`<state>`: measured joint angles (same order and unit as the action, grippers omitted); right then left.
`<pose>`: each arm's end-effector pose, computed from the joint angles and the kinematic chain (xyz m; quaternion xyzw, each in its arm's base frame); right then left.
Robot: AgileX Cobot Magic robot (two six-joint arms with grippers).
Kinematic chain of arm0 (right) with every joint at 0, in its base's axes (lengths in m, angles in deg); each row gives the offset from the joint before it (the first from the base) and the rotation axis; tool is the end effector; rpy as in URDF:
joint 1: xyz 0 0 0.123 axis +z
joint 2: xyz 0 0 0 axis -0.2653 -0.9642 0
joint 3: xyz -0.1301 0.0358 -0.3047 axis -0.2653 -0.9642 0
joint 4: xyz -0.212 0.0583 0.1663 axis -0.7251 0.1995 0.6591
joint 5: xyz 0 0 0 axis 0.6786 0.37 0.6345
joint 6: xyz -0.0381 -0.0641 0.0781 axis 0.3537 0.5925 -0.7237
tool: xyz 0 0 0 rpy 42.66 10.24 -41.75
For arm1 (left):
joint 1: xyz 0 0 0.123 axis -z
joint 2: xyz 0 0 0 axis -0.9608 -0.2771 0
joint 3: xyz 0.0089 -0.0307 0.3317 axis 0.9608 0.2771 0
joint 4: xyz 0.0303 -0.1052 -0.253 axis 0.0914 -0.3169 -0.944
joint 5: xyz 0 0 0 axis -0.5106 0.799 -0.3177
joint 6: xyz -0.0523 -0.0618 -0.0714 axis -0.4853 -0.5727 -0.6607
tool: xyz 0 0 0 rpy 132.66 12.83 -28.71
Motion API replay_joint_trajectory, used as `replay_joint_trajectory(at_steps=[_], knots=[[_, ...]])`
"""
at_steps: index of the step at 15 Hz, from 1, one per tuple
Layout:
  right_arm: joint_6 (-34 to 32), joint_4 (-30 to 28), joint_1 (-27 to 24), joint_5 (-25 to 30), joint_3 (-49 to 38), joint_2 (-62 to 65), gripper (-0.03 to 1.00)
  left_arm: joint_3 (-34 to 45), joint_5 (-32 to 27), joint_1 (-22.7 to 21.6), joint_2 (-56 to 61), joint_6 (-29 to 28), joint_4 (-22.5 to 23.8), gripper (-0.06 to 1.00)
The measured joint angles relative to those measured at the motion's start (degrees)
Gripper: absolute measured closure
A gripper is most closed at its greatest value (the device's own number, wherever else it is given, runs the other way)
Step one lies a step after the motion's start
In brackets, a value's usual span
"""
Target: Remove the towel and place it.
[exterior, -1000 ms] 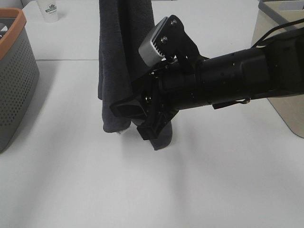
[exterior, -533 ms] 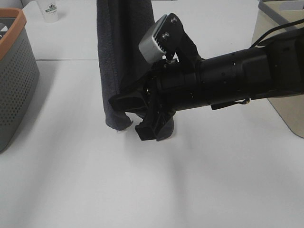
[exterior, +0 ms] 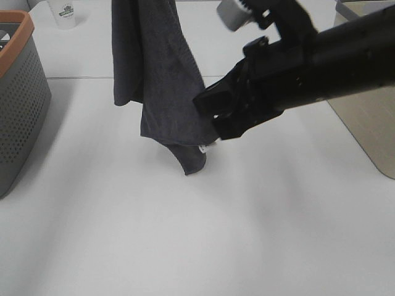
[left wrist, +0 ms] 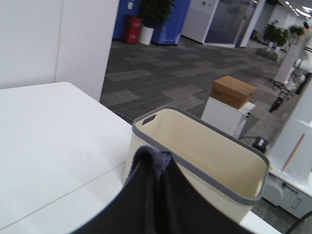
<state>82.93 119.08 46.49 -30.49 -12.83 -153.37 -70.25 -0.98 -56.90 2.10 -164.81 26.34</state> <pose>0.2539 0.1940 0.2837 -0.4128 0.7884 0.2063 0.4068 0.3416 -0.1749 0.4728 0.2421 0.6998 -0.4026 0.5381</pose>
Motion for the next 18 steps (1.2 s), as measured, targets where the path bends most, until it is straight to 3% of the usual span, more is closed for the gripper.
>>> replay_joint_trajectory(at_steps=[3, 5, 7, 9, 15, 16, 18], knots=[[-24.7, -34.3, -5.9, 12.9, 10.8, 2.3, 0.95, 0.0, -5.0, 0.0, 0.0, -3.7, 0.0, 0.94], [-32.1, -51.9, -6.6, 19.5, 19.8, 1.5, 0.95, 0.4, -7.0, 0.0, -0.2, -6.3, -0.1, 0.94], [-34.1, -61.9, -6.6, 22.1, 26.6, 0.0, 0.95, 3.0, -12.9, 0.0, -0.2, -9.7, -0.1, 0.94], [-34.7, -68.6, -6.6, 21.7, 32.4, -2.7, 0.95, 6.4, -20.1, 0.0, -0.5, -10.8, -0.2, 0.94], [-38.9, -77.5, -7.3, 15.8, 43.3, -15.0, 0.95, 7.5, -31.1, 0.3, -6.9, -11.0, -2.4, 0.94], [-40.0, -77.5, -9.3, 10.8, 46.3, -19.4, 0.95, 5.0, -33.3, 0.4, -11.7, -10.3, -2.9, 0.94], [-40.2, -78.7, -10.8, 6.9, 50.0, -23.7, 0.95, -1.4, -33.9, 0.3, -17.7, -7.7, -2.8, 0.94]])
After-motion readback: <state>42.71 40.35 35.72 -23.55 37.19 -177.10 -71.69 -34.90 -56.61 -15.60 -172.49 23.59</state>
